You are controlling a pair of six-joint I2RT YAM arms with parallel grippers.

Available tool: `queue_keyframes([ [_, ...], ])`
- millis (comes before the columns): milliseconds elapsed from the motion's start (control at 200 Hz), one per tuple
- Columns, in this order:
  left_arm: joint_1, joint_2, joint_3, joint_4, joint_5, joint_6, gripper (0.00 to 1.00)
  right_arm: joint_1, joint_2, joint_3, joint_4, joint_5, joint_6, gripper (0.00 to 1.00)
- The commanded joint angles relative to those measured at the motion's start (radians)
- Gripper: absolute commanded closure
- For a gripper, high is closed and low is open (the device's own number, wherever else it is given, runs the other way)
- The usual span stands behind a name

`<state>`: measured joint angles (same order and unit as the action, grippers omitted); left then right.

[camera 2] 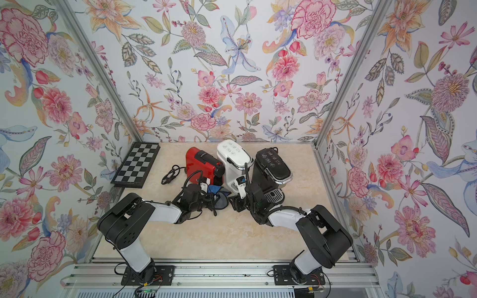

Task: Wipe the surface of a coffee machine
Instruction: Wipe the dirt from the surface of the coffee machine.

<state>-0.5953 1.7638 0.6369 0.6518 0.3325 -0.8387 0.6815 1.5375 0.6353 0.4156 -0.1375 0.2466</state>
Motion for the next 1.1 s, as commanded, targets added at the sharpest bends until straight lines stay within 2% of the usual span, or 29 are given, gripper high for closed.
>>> queue_keyframes([
  [0, -0.023, 0.023, 0.074, 0.079, -0.023, -0.033, 1.00, 0.006, -0.004, 0.021, 0.011, 0.013, -0.009, 0.40],
  [180, -0.045, -0.023, -0.028, 0.160, -0.156, -0.099, 1.00, 0.007, -0.007, 0.021, 0.008, 0.013, -0.009, 0.40],
  [295, -0.056, -0.070, -0.156, 0.295, -0.254, -0.175, 1.00, 0.007, -0.012, 0.017, 0.012, 0.012, -0.006, 0.40],
  [390, -0.115, -0.081, -0.205, 0.416, -0.347, -0.212, 1.00, 0.007, -0.004, 0.021, 0.014, 0.006, -0.003, 0.40],
  [665, -0.304, 0.041, -0.088, 0.487, -0.536, -0.208, 1.00, 0.010, -0.013, 0.020, 0.009, 0.015, -0.007, 0.40],
  [740, -0.311, 0.081, -0.035, 0.414, -0.584, -0.205, 1.00, 0.009, -0.018, 0.017, 0.008, 0.017, -0.009, 0.40],
  [806, -0.307, 0.115, -0.018, 0.431, -0.601, -0.195, 1.00, 0.009, -0.022, 0.018, 0.006, 0.017, -0.009, 0.40],
  [881, -0.301, 0.127, 0.003, 0.424, -0.625, -0.186, 1.00, 0.010, -0.027, 0.017, 0.006, 0.018, -0.009, 0.40],
  [1006, -0.295, 0.121, 0.035, 0.335, -0.729, -0.145, 1.00, 0.010, -0.033, 0.015, 0.006, 0.019, -0.008, 0.40],
  [1096, -0.261, 0.138, 0.033, 0.349, -0.733, -0.121, 1.00, 0.010, -0.034, 0.015, 0.007, 0.013, -0.006, 0.40],
])
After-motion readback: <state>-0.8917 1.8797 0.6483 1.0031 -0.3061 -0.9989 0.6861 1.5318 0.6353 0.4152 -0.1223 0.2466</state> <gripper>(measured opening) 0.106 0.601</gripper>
